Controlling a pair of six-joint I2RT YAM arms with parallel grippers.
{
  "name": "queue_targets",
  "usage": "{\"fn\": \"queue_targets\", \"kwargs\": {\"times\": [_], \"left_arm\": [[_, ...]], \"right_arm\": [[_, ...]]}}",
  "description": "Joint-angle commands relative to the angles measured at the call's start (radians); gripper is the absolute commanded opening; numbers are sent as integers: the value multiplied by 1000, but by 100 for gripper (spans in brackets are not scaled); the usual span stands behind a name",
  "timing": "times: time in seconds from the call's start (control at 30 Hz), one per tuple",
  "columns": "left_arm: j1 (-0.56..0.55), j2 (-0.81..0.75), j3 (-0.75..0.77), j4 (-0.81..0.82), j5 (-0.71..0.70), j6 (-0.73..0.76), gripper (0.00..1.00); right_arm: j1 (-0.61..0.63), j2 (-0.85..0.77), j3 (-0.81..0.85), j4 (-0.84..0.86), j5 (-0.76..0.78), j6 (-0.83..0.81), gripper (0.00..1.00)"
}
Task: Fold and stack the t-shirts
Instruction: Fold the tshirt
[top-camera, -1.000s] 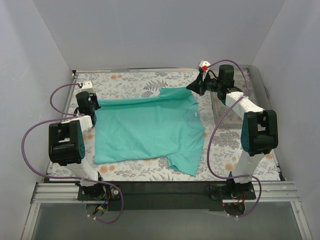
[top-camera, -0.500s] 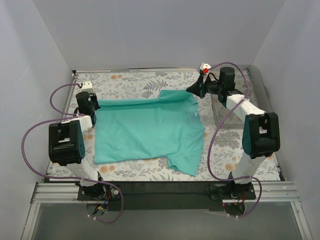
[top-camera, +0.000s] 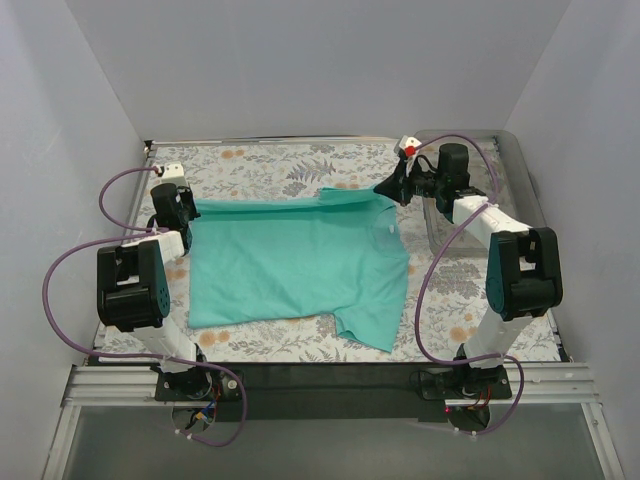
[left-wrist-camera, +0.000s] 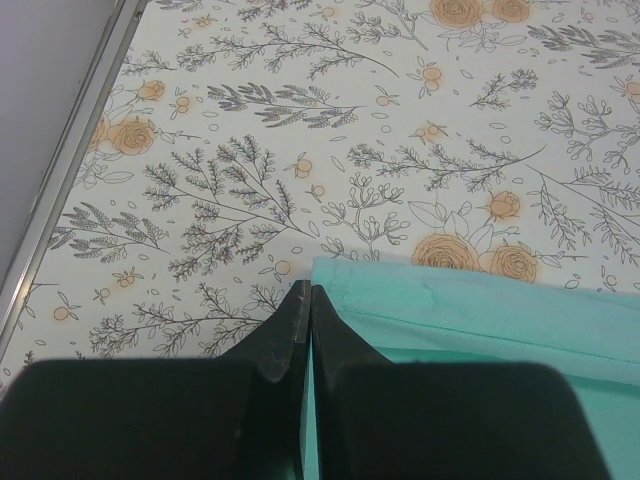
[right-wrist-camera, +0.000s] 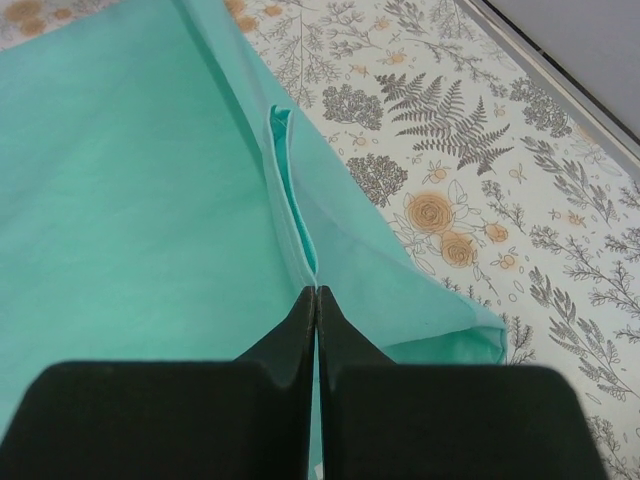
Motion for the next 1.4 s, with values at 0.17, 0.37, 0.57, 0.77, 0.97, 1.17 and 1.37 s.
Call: {"fn": "queue_targets", "kwargs": {"times": [0.17, 0.37, 0.57, 0.77, 0.97, 1.17, 1.37], "left_arm": [[9, -56, -16, -5, -12, 2, 0], [9, -71, -27, -7, -10, -4, 0], [9, -94, -51, -10, -13, -10, 0], [9, -103, -74, -16, -6, -21, 0], [8, -97, -81, -31, -3, -28, 0], [9, -89, -78, -42, -4, -31, 0], [9, -82, -59, -87, -7, -53, 5]], "right_arm": [[-7, -52, -29, 36, 8, -16, 1], [-7, -55, -43, 36, 23, -18, 1], [-10, -47, -48, 34, 40, -13, 1], [-13, -39, -48, 34, 46, -9, 1], [-11, -16, -40, 34, 48, -1, 1], [-11, -12, -49, 34, 38, -1, 1], [-11, -12, -63, 31, 48, -13, 5]]}}
